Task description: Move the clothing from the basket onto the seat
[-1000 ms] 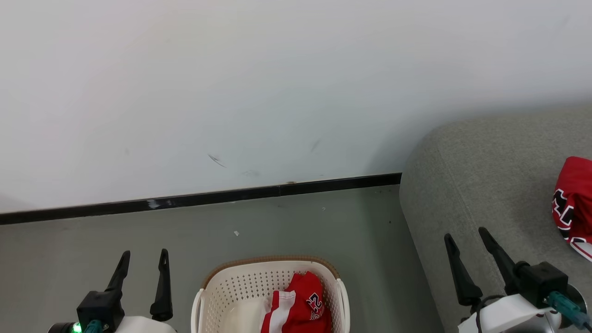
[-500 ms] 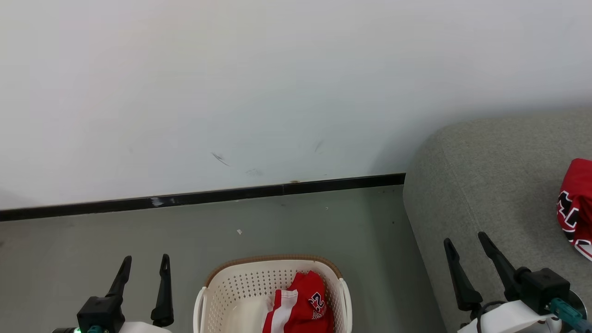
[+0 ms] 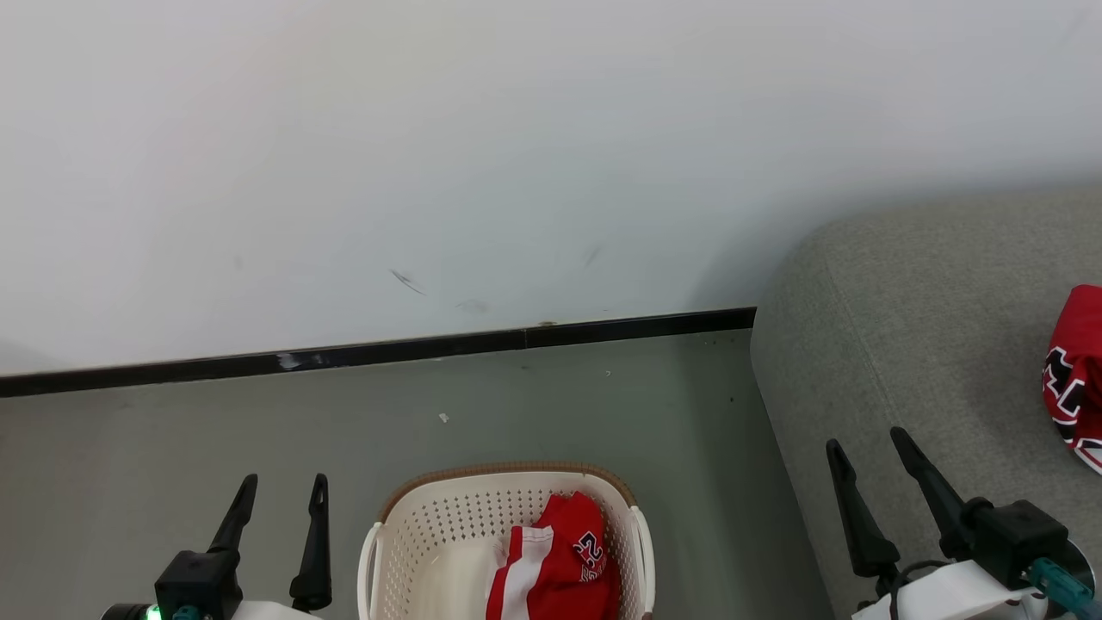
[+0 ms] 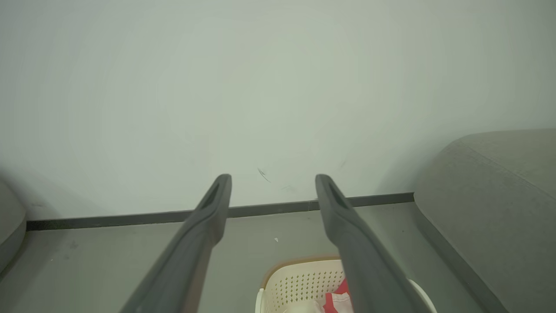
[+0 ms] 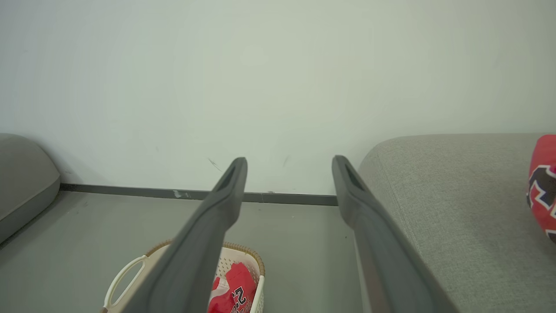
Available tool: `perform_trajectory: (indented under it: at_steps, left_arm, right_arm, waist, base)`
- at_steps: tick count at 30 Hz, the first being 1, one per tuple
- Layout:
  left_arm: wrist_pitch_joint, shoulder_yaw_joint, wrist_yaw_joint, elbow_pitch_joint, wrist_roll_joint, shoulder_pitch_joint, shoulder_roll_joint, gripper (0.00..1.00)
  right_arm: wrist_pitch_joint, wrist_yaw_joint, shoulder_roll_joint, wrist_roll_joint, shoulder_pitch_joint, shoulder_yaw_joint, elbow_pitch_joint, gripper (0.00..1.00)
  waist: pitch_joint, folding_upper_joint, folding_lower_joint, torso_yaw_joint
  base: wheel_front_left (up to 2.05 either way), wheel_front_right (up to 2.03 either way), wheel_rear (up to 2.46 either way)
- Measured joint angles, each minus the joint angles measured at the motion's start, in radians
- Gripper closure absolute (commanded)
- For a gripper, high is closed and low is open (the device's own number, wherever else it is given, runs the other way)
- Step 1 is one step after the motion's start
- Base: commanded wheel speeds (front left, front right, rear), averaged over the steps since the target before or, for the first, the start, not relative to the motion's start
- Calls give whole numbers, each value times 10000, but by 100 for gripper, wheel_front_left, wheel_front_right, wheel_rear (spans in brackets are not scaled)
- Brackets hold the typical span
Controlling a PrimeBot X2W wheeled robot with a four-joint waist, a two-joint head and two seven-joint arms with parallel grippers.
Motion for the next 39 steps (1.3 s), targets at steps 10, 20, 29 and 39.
perform_trajectory:
  at_steps: [10,20,29,39]
  left_arm:
    - [353,-627,-368,272,337,-550,56,0]
    - [819,-1434,-941,683,685,-1763,-12,0]
    - [1166,-2069,-1321,1367,1097,-2908,-299,0]
    - [1342,-2525,-1687,2416,1505,-3865,-443,0]
  right_arm:
    - [0,0,0,-113,-31,-56,-407,0]
    - [0,0,8,-190,-229,-151,-838,0]
    - [0,0,13,-188,-546,-677,-1325,0]
    - [0,-4,13,12,-1364,-1055,-1881,0]
  waist:
    - [460,0,1,-71]
    - [1116,0,0,-205]
    - [1880,0,0,-439]
    - [2924,0,0,-822]
  base:
    - [0,0,0]
    - [0,0,0]
    - [0,0,0]
    - [0,0,0]
